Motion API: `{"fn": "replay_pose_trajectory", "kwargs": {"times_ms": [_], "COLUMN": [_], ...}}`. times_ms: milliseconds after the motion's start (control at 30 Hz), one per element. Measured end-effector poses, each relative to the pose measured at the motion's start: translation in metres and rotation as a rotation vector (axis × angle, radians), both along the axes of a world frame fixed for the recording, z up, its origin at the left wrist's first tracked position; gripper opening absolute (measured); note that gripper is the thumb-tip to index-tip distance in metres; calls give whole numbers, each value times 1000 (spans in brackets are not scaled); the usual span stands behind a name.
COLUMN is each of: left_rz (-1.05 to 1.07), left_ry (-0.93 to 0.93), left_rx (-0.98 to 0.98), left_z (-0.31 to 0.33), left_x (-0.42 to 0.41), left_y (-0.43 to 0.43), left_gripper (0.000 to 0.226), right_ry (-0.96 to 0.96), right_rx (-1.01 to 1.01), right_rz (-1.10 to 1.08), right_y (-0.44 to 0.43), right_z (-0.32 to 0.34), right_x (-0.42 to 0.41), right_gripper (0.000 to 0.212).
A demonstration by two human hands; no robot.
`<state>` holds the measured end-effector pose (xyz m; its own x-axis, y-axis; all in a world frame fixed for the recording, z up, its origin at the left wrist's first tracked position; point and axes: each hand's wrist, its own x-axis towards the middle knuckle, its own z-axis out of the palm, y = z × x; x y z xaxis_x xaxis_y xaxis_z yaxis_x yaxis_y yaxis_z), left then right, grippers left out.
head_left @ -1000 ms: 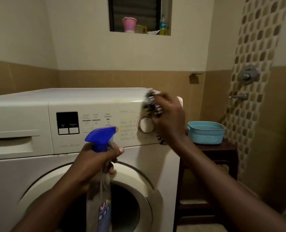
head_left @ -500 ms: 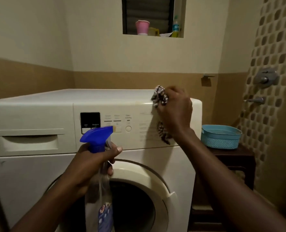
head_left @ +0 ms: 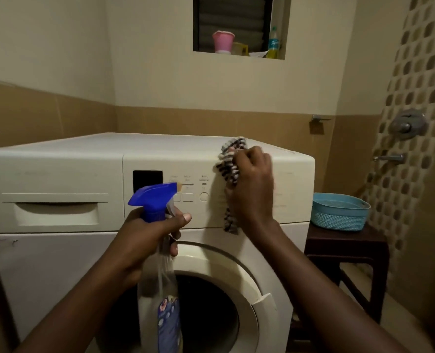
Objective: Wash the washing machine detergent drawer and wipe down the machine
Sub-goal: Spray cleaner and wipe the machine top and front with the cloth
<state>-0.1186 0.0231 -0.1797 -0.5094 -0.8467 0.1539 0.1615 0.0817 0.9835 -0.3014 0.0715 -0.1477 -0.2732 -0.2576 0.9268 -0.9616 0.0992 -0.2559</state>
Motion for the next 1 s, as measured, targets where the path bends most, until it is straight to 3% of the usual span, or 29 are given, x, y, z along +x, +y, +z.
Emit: {"fn": "replay_pose_trajectory", "kwargs": {"times_ms": [200, 433, 633, 733, 900, 1000], "left_rz": [64, 83, 94, 85, 65, 54], "left_ry": [-45, -30, -58, -40, -71, -88], "left_rx": [10, -11, 33, 40, 8, 22], "left_z": [-3, -6, -13, -12, -22, -26], "left_x": [9, 27, 21, 18, 13, 16], "left_y": [-4, -8, -4, -5, -4, -2], "left_gripper": [42, 34, 52, 58, 37, 42], "right_ry": [201, -174, 60, 136, 268, 102], "right_rx": [100, -59, 92, -11, 30, -23], "right_rz": [180, 24, 222, 219, 248, 175], "right_y": [-25, 2, -28, -29, -11, 20], "right_z": [9, 11, -13, -60, -88, -106], "right_x": [38, -7, 52, 43, 16, -20], "right_gripper": [29, 21, 52, 38, 26, 36]}}
